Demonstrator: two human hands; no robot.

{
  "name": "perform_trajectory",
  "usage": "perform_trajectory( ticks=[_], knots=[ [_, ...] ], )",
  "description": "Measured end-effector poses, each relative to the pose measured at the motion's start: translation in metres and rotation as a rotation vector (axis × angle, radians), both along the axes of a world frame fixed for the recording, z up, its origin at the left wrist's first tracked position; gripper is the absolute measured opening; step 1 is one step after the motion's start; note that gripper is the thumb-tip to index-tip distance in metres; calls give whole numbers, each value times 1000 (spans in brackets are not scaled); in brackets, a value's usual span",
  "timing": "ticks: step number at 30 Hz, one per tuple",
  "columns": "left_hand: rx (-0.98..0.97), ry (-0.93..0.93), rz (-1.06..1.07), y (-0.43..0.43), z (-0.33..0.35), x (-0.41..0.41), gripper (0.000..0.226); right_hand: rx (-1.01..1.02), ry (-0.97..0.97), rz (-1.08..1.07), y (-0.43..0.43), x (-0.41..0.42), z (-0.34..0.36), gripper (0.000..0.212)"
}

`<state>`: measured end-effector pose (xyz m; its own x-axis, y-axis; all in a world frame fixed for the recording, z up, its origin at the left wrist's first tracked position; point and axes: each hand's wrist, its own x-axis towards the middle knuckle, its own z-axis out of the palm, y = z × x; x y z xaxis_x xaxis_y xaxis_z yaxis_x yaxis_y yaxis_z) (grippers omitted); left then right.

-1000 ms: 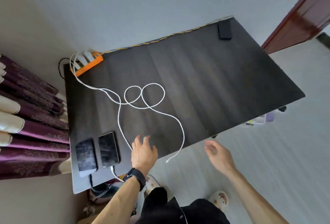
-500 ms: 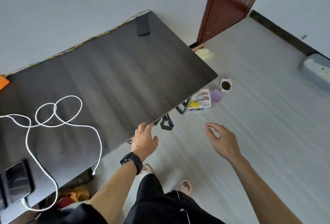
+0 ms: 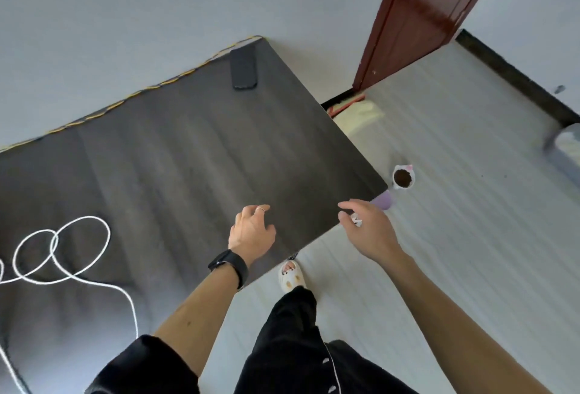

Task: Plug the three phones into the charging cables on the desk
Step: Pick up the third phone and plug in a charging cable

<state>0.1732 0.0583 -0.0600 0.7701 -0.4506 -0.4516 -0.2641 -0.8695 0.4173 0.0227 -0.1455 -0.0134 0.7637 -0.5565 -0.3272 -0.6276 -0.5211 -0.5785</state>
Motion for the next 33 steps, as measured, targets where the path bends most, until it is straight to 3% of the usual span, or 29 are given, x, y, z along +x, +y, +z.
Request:
perform_trajectory(
  ticks=[10,17,26,30,33],
  knots=[
    [40,-15,108,-65,-9,137,55,-155,217,282,-91,147,-42,50],
    [103,-100,164,-114,-24,244,61,-280,459,596,-130,241,-91,77],
    [221,-243,-42,-192,-58,354,78,-301,367,665,-144,241,-124,80],
    [235,-230,-7,-202,-78,349,81,-292,356,654,-147,242,-130,79],
    [241,-375,-24,-196,-77,325,76,-280,376,659,-147,242,-129,79]
  ],
)
